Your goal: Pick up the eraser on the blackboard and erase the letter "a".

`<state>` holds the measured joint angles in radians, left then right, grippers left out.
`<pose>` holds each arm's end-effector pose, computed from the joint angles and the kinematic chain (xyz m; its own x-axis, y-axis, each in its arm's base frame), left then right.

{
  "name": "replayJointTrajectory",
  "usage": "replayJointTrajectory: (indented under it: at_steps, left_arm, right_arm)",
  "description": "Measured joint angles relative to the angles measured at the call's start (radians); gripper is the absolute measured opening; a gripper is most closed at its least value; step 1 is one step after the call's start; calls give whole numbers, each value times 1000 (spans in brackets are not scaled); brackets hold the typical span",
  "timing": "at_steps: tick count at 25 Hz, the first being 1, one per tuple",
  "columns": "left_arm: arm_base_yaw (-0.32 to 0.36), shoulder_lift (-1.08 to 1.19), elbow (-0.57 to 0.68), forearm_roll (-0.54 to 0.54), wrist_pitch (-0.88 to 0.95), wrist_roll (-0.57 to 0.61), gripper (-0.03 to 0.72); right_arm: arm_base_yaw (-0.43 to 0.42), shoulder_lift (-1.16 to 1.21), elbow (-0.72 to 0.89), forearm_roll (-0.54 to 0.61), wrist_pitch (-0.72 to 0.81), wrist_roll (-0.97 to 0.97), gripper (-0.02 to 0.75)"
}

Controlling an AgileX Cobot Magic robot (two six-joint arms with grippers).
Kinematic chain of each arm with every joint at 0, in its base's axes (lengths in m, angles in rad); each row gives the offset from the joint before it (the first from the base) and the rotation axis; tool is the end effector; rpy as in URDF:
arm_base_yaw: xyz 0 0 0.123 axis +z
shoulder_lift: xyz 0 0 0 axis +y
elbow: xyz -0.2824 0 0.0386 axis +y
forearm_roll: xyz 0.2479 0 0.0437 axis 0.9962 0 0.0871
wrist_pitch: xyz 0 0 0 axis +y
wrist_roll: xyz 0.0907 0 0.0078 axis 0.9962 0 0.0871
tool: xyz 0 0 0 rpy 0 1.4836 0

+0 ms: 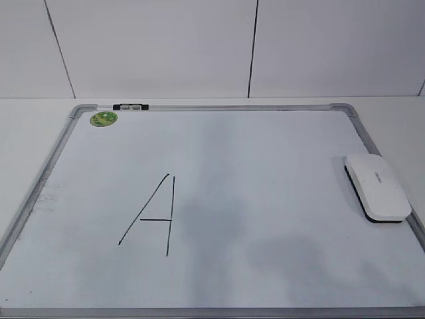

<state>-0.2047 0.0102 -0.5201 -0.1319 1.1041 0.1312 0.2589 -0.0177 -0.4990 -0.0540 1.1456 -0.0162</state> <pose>-0.0098 -0.0089 0.2799 -0.4496 0.1659 -0.8777 0.3356 0.9420 0.0061 -0.0097 -0.0072 0.2701 -0.4893 -0.1694 -0.8555 -0.2340 0.9705 -0.0583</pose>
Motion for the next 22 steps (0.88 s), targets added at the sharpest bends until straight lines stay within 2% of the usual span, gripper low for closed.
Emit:
replayJointTrajectory:
  at_steps: [4, 8, 13, 22]
  left_arm:
    - [0, 0, 0, 0, 0, 0, 302]
    - [12, 0, 0, 0, 0, 0, 299]
    - [96, 0, 0, 0, 0, 0, 289]
    - [248, 0, 0, 0, 0, 0, 279]
  right_arm:
    - [-12, 0, 0, 0, 0, 0, 594]
    - [-78, 0, 0, 0, 0, 0, 594]
    - [-159, 0, 0, 0, 0, 0, 594]
    - [-257, 0, 0, 0, 0, 0, 594]
